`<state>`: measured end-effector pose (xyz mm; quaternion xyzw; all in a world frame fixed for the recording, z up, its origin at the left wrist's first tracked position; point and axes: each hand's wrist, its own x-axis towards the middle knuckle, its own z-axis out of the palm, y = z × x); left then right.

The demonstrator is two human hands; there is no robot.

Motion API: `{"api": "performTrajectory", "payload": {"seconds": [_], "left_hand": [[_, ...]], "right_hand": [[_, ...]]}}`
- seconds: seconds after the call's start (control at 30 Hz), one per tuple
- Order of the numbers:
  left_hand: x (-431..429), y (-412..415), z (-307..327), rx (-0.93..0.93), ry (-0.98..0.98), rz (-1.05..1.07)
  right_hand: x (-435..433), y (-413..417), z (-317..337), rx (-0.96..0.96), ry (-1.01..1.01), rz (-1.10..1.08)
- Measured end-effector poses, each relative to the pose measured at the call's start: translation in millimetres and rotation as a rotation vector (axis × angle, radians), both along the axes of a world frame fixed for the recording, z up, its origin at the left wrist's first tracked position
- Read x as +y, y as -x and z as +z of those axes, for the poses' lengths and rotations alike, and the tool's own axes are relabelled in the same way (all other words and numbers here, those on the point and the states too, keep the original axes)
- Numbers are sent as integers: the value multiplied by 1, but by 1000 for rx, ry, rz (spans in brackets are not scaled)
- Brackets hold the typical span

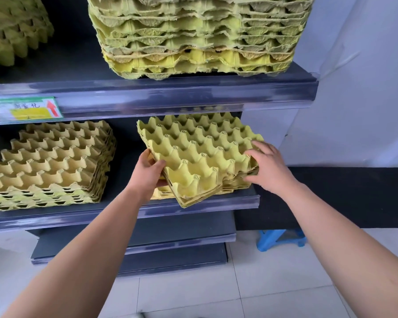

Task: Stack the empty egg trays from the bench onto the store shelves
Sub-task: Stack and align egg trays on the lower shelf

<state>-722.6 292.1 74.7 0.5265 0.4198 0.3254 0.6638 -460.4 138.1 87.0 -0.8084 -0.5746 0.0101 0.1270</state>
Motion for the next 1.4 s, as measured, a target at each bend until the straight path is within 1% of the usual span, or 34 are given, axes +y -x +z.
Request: {"api": "performTrajectory", "payload": {"seconds": [0.1, 0.17, 0.27, 0.4, 0.6, 0.73, 0.83, 0.97, 1.13, 1.17, 1.23, 1.27, 1.3, 1.33, 1.37, 1.4], "left_hand": [[8, 1, -2, 29, -7, -11], [12, 0, -3, 21, 8, -7], [17, -3, 0, -32, 81, 23], [24, -6, 0, 22, 30, -10], [33, 1, -20, 15, 54, -68], [38, 0, -28, 106, 0, -95], [41, -2, -32, 221, -35, -111], [42, -1, -45, 435, -94, -145], [40, -10, -50, 572, -144, -142], [39, -11, -51, 586, -158, -140], [36, -8, -53, 583, -183, -123], [34, -7, -54, 590, -174, -106], [31, -6, -56, 616, -153, -91], [29, -6, -57, 653, -127, -82], [29, -7, -59, 685, -109, -79], [28, -9, -59, 703, -105, -76]], "right_hand": [[3, 2, -1, 5, -72, 7], [6, 4, -2, -46, -101, 18], [14, 8, -3, -112, -110, 13], [24, 17, -13, -109, -87, -31], [35, 34, -37, -164, -93, -75], [41, 40, -50, -173, -55, -109], [42, 41, -57, -176, -32, -101], [46, 37, -64, -77, 23, -52], [49, 28, -68, 63, 3, -5], [46, 25, -67, 75, -10, 5], [39, 18, -65, 4, -103, -17], [34, 15, -64, -28, -166, -73], [29, 12, -65, -17, -210, -143], [25, 10, -65, 42, -213, -199], [21, 8, -64, 161, -180, -242], [19, 6, -63, 318, -123, -275]]}}
